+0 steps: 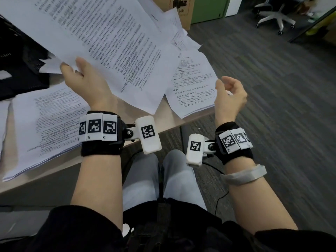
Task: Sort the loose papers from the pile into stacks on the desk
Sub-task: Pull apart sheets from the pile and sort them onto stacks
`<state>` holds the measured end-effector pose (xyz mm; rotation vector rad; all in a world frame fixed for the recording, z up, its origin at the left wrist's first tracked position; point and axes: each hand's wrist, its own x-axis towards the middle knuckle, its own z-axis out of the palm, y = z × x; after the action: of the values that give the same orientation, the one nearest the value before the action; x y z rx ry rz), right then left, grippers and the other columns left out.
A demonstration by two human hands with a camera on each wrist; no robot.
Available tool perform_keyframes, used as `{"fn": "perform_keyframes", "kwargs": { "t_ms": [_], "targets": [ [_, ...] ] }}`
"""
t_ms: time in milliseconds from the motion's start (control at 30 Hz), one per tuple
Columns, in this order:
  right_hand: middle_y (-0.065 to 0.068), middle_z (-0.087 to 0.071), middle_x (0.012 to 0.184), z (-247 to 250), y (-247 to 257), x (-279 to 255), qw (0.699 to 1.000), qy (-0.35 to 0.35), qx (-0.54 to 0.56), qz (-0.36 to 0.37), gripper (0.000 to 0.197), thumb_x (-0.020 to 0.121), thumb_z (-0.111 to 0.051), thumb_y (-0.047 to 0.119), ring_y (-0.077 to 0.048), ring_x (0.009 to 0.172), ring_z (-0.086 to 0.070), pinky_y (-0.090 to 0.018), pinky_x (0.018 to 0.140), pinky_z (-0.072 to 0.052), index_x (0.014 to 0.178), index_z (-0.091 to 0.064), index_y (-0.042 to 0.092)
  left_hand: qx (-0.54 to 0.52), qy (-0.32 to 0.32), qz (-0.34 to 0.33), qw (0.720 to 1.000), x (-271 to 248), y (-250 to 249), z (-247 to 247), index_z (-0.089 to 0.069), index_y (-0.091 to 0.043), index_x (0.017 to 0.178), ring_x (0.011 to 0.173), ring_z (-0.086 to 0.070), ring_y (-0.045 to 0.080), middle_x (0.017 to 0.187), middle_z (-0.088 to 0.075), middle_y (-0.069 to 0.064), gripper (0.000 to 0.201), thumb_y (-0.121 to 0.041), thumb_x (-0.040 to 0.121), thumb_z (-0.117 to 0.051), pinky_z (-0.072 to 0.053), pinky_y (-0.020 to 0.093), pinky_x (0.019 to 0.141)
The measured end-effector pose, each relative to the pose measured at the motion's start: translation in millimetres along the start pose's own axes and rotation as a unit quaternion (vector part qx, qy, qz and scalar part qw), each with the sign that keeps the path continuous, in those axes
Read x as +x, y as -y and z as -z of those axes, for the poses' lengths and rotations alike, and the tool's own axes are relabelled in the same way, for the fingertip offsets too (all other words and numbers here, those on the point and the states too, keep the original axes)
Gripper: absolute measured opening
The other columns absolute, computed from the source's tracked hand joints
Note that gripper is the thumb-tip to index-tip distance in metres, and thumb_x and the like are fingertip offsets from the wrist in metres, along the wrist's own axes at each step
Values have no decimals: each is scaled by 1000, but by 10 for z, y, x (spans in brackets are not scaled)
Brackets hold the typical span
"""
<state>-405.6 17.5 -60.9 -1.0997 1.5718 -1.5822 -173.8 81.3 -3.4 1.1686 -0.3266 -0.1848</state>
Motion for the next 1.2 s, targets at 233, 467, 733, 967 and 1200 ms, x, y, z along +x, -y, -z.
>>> {"fn": "perform_keyframes", "kwargs": {
  "t_ms": [233,467,733,967,1200],
  "targets": [
    [1,-64,120,-297,307,-390,978,208,16,-8,47,85,-66,37,-11,109,-60,-38,98,-50,125,-58,13,25,73,51,996,86,-146,322,-44,-19,78,51,-47,-6,72,-46,-11,22,-9,97,-44,-38,2,58],
    [-13,-70,91,-581,350,-743,962,273,-8,-7,23,77,-69,13,-24,86,-69,-45,77,-59,100,-68,10,91,64,51,993,301,-262,861,-43,-20,70,55,-34,1,65,-41,-8,28,-6,94,-48,-34,9,52],
    [-8,-50,63,-1003,370,-1228,953,288,55,-79,16,71,-61,1,-20,62,-48,-27,53,-51,62,-59,-12,195,129,170,957,591,-241,1454,-48,-12,122,107,-60,17,117,-63,1,32,-7,91,-55,-51,37,95],
    [-5,-54,62,-1322,297,-1633,942,283,81,-163,31,80,-59,-9,-20,61,-56,-26,50,-55,54,-50,7,267,163,243,918,791,-212,1913,-16,-16,148,116,-56,23,132,-55,10,78,10,86,-54,-48,36,97],
    [-6,-56,63,-1521,195,-1836,926,355,-27,-123,22,74,-66,-3,-18,52,-52,-17,41,-44,57,-58,8,297,64,209,929,992,-169,2166,-40,-12,139,113,-54,20,124,-53,5,62,16,84,-46,-46,22,79]
  ]
}}
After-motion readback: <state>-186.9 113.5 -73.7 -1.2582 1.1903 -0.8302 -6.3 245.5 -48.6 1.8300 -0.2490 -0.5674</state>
